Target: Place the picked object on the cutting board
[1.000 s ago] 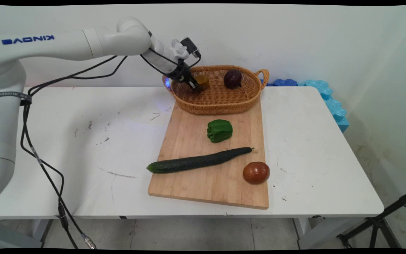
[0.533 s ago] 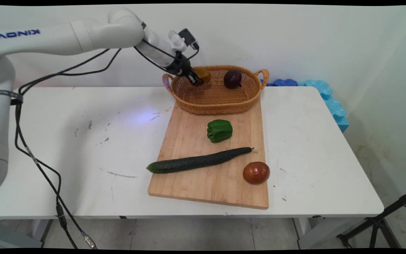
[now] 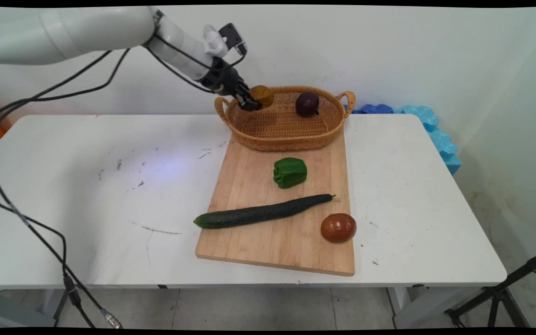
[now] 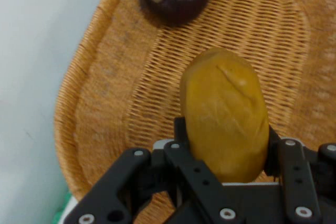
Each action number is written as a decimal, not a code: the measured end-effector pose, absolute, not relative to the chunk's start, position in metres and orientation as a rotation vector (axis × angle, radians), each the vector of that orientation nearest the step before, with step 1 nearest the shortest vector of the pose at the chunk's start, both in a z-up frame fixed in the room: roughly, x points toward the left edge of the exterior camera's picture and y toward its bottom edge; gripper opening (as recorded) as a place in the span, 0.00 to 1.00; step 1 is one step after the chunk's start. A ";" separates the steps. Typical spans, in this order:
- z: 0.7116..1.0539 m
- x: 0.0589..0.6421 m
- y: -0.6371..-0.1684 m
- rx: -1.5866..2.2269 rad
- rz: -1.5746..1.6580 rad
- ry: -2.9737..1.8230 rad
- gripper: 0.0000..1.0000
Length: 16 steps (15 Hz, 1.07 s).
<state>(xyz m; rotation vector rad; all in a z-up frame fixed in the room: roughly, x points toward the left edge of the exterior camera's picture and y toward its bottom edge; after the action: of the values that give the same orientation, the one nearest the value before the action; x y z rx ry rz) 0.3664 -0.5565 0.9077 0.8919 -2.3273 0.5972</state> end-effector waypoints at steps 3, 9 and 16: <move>0.918 0.371 -0.521 0.845 0.543 -2.345 0.00; 0.915 0.377 -0.458 0.793 0.419 -2.392 0.00; 0.883 0.376 -0.421 0.804 0.311 -2.429 0.00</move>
<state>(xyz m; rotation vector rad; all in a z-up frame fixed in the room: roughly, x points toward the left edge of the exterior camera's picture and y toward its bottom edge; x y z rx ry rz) 0.3763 -0.4207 0.8828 0.8044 -2.4291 0.3111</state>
